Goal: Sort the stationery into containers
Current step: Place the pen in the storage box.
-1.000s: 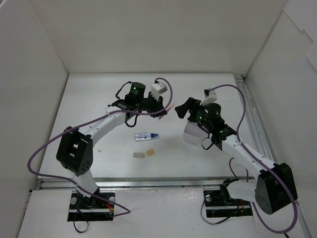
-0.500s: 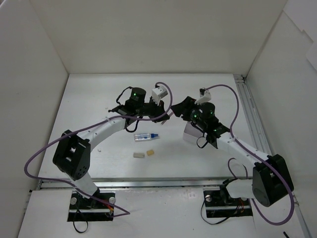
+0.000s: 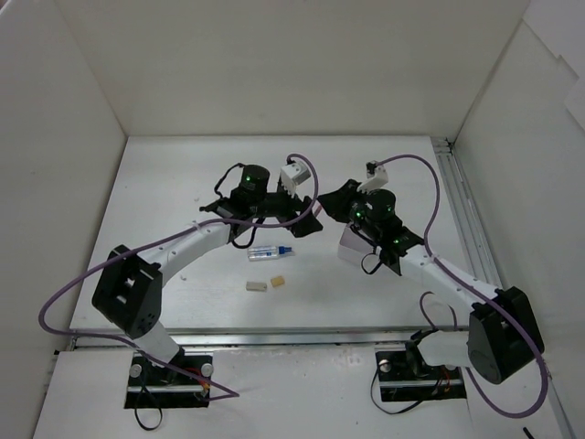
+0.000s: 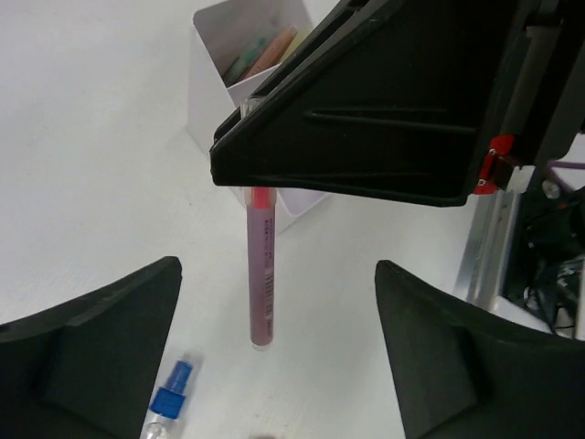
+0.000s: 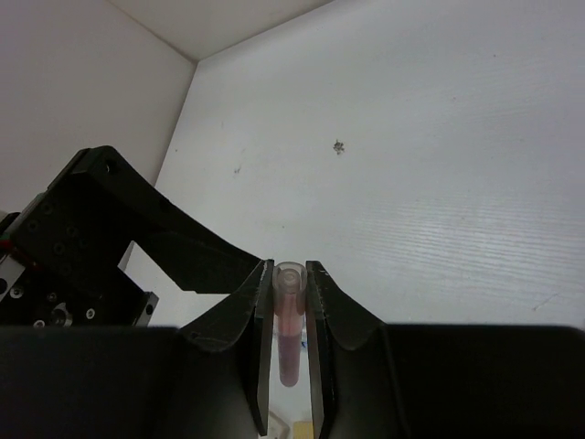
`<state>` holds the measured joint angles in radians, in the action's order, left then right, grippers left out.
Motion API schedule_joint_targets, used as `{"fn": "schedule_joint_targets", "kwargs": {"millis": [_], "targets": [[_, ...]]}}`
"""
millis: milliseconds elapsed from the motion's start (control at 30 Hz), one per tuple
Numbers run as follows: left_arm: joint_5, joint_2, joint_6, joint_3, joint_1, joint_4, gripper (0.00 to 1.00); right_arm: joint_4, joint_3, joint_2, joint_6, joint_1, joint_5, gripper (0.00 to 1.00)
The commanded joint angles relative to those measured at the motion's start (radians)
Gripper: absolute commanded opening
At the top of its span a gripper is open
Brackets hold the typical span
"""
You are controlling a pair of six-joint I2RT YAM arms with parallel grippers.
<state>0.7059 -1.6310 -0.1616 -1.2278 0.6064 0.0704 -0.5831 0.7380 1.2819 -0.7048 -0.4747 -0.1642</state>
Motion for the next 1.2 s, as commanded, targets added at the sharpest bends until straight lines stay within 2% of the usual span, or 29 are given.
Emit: {"fn": "schedule_joint_targets", "kwargs": {"millis": [0,33,167,200,300,333,433,533,633,800,1067,1167], "targets": [[0.001,0.089,-0.001,-0.009,0.007,0.078,0.85,-0.020,0.050,-0.078,0.062,-0.004,0.070,0.00],[-0.022,0.097,0.004,0.004,0.007,0.072,1.00,0.005,0.055,-0.084,0.095,-0.001,0.092,0.00],[-0.091,0.169,0.031,0.051,0.007,0.037,1.00,0.153,0.107,-0.157,0.218,-0.002,0.251,0.00],[-0.106,0.186,0.036,0.072,0.007,0.029,1.00,0.202,0.125,-0.170,0.273,-0.001,0.335,0.00],[-0.198,0.272,0.040,0.160,0.007,0.014,1.00,0.236,0.144,-0.216,0.356,0.001,0.467,0.00],[-0.247,0.293,0.040,0.204,-0.005,0.002,1.00,0.236,0.144,-0.219,0.414,0.002,0.558,0.00],[-0.401,0.387,0.017,0.298,-0.017,-0.029,1.00,0.184,0.127,-0.219,0.516,0.010,0.684,0.00],[-0.509,0.486,-0.039,0.384,-0.048,-0.032,1.00,0.129,0.126,-0.167,0.554,0.057,0.706,0.00],[-0.543,0.519,-0.076,0.425,-0.079,-0.032,1.00,0.080,0.149,-0.078,0.561,0.094,0.703,0.00],[-0.526,0.530,-0.085,0.426,-0.126,-0.053,1.00,-0.119,0.144,0.074,0.599,0.119,0.657,0.00],[-0.485,0.491,-0.107,0.450,-0.160,-0.018,1.00,-0.227,0.101,0.195,0.538,0.127,0.681,0.00],[-0.462,0.477,-0.115,0.453,-0.160,0.002,1.00,-0.227,0.071,0.178,0.475,0.128,0.666,0.03]]}}
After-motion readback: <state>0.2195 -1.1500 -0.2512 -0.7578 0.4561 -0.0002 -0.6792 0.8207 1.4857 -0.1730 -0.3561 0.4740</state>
